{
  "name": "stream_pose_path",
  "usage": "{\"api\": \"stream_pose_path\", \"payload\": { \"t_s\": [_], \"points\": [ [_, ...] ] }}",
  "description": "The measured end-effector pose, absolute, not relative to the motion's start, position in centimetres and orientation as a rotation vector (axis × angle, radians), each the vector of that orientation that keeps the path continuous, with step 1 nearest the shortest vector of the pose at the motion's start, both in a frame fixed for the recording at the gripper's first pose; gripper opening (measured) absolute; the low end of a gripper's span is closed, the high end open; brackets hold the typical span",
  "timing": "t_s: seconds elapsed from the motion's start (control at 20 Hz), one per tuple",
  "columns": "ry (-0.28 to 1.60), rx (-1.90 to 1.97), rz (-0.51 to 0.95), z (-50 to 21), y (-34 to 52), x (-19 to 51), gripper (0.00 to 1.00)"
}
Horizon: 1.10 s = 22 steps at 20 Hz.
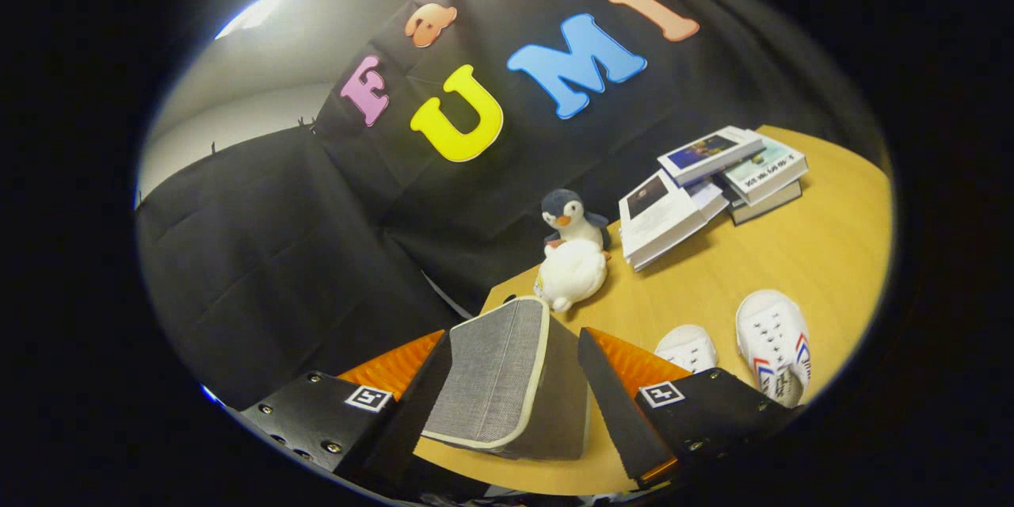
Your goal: Open the storage box then place both shoes into the box .Put the left shoe in first, then the right shoe, with the right side of both shoes facing outward in a uniform manner.
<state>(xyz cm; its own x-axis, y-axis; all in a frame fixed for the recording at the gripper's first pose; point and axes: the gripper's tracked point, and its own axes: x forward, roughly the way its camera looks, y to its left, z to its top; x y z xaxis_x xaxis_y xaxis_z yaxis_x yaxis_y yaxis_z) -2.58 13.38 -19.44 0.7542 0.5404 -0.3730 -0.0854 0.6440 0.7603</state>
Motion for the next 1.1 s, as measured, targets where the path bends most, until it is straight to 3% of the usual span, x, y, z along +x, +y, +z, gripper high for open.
{"api": "stream_pose_path", "payload": {
  "t_s": [1.1],
  "points": [
    [0.984, 1.281, 0.465, -25.8, 21.0, -6.7, 0.94]
  ]
}}
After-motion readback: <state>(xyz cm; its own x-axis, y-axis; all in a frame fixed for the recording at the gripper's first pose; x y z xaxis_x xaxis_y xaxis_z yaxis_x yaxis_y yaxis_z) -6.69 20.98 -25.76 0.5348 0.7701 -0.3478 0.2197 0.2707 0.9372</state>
